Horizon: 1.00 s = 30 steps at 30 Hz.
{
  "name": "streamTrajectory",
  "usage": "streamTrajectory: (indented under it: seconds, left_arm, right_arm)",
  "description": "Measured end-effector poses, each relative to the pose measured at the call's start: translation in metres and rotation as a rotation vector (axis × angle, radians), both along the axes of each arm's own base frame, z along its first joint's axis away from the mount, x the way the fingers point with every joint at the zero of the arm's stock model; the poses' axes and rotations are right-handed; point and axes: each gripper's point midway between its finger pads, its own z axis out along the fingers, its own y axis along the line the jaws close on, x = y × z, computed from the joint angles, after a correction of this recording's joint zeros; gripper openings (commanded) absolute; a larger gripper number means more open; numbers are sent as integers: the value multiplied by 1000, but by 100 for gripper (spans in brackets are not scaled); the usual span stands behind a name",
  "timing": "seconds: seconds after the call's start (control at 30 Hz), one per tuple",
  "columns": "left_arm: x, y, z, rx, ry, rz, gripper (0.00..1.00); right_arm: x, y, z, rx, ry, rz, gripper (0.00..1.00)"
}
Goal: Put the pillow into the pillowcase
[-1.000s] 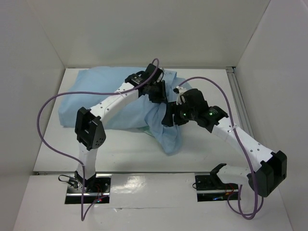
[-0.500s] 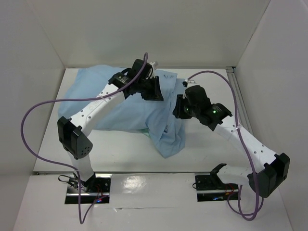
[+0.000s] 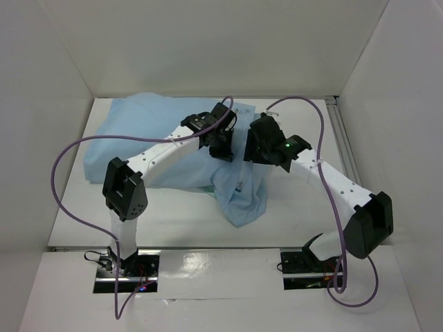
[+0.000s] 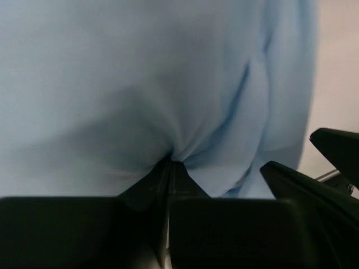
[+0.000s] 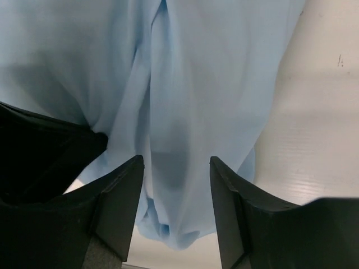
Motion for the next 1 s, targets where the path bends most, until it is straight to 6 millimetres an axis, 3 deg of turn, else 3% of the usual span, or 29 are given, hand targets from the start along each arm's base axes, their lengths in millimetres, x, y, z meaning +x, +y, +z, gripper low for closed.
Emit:
streamTrajectory:
  seconds: [0.1,0.13,0.23,0.57,0.8,0.87,1.0]
  left_arm:
    - [0,5,-10,26,21,3,0]
    - [1,7,-8,27,19,7,0]
    - [2,10,0,23,-3,18,0]
    - [-3,40,56,-15,-110,72,0]
    - [-30,73,69,0,-129,103,0]
    - [-31,75,71,-3,-129,109,0]
    - [-30,76,71,-2,-128,113,0]
  right_arm:
    - [3,0,-12,-21,25,-8,39]
    - [4,1,-15,-26,31,-12,24]
    - [7,-3,-18,-46,29,-30,0]
    - [13,-14,-12,-68,-4,-82,0]
    - [15,-14,-9,-55,-6,-45,0]
    - [15,-7,0,-30,-23,5,0]
    - [12,17,52,88,-150,158,0]
